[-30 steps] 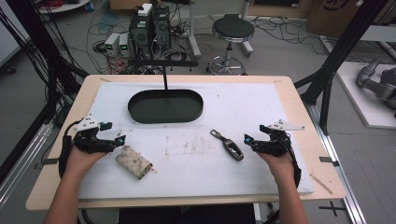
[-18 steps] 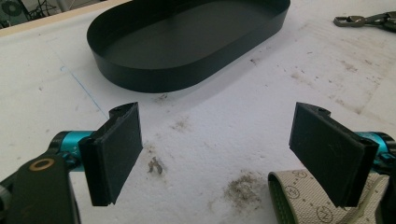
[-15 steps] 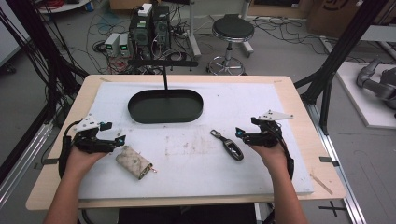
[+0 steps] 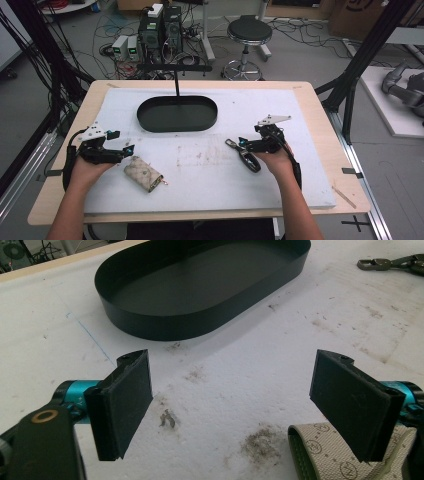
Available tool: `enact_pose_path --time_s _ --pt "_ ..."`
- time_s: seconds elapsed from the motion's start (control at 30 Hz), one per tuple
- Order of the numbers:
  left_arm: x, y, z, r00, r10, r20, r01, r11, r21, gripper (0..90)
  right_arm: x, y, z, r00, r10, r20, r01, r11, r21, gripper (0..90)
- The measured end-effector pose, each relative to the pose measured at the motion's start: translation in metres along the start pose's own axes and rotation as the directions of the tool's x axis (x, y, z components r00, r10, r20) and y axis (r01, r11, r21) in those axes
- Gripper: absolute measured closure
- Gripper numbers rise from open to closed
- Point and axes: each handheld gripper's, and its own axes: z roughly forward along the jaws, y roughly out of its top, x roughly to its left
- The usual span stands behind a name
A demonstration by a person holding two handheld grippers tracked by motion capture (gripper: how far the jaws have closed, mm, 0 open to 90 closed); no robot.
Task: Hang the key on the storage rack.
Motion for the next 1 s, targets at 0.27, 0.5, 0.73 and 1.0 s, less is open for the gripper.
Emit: enact_pose_path --time_s 0.27,0.5,0.73,1.0 --pt "0.000 0.000 0.000 1.0000 0.000 -0.002 0.000 1.0000 0.001 17.0 0.006 -0.005 0.020 0.9999 0.003 -0.013 -0.002 0.998 0.061 19.9" --pt "0.000 0.000 0.000 1.0000 0.002 -0.002 -0.002 1.0000 0.004 17.2 0.007 -0.011 0.033 0.9993 0.009 -0.036 -0.004 0.993 0.116 28.1" --pt "0.000 0.000 0.001 0.9999 0.011 -0.004 -0.011 0.9998 0.014 17.5 0.009 -0.017 0.038 0.9991 -0.011 -0.041 0.016 0.991 0.135 43.6" --pt "0.000 0.000 0.000 0.9999 0.009 -0.008 -0.009 0.9999 0.010 17.5 0.012 -0.017 0.038 0.9985 -0.038 -0.040 0.044 0.989 0.144 68.3"
